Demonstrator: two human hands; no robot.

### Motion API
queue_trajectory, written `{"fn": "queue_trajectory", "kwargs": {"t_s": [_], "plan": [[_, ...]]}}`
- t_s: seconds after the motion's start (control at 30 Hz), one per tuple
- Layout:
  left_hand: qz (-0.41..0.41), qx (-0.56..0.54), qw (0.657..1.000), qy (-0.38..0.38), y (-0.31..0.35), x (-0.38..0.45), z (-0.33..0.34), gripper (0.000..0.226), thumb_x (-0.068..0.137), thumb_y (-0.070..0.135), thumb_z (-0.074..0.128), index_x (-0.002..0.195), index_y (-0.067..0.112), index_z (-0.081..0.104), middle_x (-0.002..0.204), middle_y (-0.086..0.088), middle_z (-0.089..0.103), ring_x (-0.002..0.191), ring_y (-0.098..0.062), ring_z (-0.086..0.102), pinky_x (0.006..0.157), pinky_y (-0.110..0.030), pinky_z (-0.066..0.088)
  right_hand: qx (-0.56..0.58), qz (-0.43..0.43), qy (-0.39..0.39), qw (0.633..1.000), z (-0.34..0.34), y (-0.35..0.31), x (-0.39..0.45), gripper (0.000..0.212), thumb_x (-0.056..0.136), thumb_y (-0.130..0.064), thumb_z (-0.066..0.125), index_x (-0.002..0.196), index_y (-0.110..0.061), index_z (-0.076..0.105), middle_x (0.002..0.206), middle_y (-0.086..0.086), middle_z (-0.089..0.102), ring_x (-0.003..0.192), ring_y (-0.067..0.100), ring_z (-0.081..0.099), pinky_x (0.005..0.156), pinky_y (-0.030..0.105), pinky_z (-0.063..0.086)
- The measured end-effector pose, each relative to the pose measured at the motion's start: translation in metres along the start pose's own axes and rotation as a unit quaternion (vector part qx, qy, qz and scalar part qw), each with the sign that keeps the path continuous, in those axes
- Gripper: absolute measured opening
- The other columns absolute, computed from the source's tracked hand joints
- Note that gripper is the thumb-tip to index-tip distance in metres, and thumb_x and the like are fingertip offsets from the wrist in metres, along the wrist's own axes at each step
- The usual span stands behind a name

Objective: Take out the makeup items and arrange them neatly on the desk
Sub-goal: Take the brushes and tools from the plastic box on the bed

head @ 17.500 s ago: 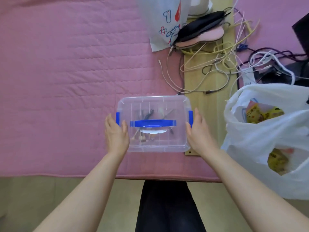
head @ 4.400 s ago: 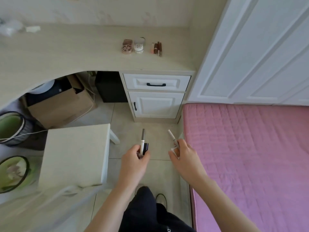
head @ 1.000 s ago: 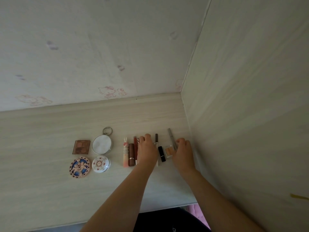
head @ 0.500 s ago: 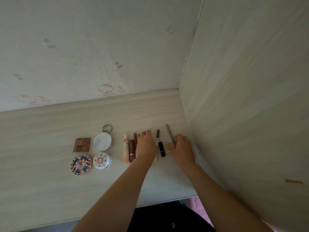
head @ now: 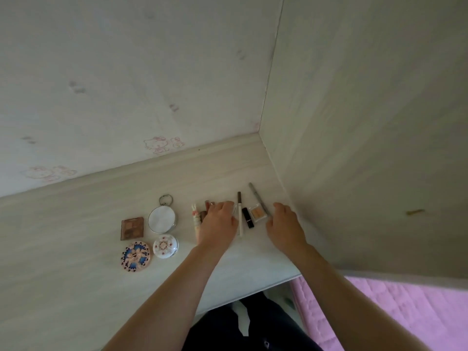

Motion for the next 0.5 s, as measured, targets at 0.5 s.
{"fn": "queue_trajectory", "kwargs": {"t_s": [0.5], "plan": [[0.305, 0.177, 0.933, -0.074, 0.005, -0.096, 0.020, 0.056, 0.101, 0.035, 0.036, 0.151, 0.018, 0.018, 0.159, -0.001, 0.016, 0.148, -0.021, -0.001, 0.119, -0.041, 0.004, -0.046, 0.088, 0.099, 0.990, 0.035, 0.004, -0.155, 0.062, 0.096, -0.023, 0.046, 0.149, -0.010, 0.016, 0.155, 0.008, 0.022, 0.146, 0.031, 0.012, 0.117, 0.042, 0.019]]}}
Point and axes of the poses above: each hand's wrist, its own x-axis towards the middle knuckle, its own z-axis out of the palm, y = z × x, the point moved 5 cm from there along x, towards the middle knuckle
